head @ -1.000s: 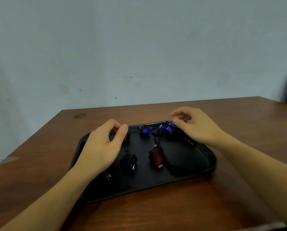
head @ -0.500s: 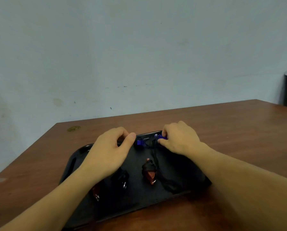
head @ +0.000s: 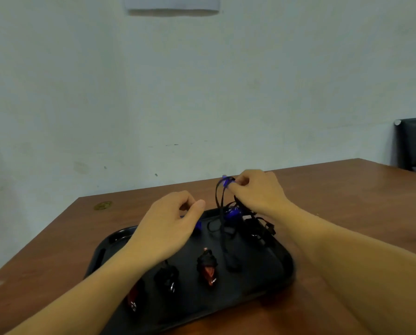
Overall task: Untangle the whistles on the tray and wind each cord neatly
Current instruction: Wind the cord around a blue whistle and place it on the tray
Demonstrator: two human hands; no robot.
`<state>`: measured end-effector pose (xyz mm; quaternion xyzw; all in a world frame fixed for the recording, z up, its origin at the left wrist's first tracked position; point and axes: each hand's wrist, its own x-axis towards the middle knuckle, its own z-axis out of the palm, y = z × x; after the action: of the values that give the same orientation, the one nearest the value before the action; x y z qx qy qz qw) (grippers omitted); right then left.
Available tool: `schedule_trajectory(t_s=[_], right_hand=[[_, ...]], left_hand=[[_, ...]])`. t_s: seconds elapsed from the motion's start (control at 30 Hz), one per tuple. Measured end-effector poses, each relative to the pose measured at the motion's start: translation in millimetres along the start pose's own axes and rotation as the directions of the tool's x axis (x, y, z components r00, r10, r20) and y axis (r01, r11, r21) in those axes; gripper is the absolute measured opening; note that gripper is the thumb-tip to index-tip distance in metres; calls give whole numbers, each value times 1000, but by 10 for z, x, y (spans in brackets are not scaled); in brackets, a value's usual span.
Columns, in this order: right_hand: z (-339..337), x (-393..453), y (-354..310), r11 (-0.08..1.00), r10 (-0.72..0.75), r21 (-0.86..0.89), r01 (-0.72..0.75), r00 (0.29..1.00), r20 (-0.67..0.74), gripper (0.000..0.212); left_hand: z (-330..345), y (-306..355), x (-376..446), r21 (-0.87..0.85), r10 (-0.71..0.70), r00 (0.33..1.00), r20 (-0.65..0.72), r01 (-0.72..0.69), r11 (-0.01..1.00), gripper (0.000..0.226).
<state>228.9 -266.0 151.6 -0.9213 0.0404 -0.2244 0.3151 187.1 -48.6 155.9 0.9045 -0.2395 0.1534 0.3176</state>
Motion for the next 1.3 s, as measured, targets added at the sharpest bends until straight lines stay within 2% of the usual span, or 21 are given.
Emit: schedule_trajectory(t_s=[0.13,0.23,0.3,0.43,0.53,0.6,0.7,0.77,0.9,1.0,1.1,1.17,1.3], right_hand=[[-342,4,-166,959,49,279,-45,999,-7,23],[-570,-53,-245,935,59,347,-74,997,54,27],[-677,-105,-264,948,42,308,-74,993,108,34],[-869,-231,-317,996,-27,94,2,965,261,33],[-971,-284,-376,990,-48,-111,88,947,317,46],[-1009,-328,-412,974,-70,-181,135,942,327,52],[-1046,-357,-460,972,-221,-32,231,956,195,38],[-1119,-359,-508,969,-248,18,248,963,107,36],[-1242,-349,-597,965,-195,-125,229,953,232,52],[-1371,-335,-653,952,-274,-121,282,959,79,33],[-1495,-310,-704,922,-338,-232,311,937,-86,28],[-1538,-327,-730,918,-344,-234,321,937,-63,27],[-1500,-480,-823,926,-373,4,376,917,143,23]], left_hand=[[-131,188,23,-21,8,999,-32,-8,1000,25],[-238,352,7,-7,43,998,-47,-43,999,25],[-299,461,-23,0,57,997,-49,-57,998,24],[-373,611,-84,9,63,997,-34,-63,998,22],[-412,722,-120,2,59,998,-26,-59,998,19],[-422,782,-129,5,69,997,-21,-69,998,18],[-427,849,-145,-5,94,995,-37,-94,996,17],[-430,882,-152,-12,105,993,-56,-105,994,25],[-442,908,-162,-14,102,992,-74,-104,995,35],[-464,914,-150,-23,101,991,-86,-103,994,39],[-489,929,-136,-35,108,991,-81,-111,993,40],[-499,931,-132,-37,109,991,-84,-112,993,40],[-509,946,-147,-28,105,990,-92,-108,994,43]])
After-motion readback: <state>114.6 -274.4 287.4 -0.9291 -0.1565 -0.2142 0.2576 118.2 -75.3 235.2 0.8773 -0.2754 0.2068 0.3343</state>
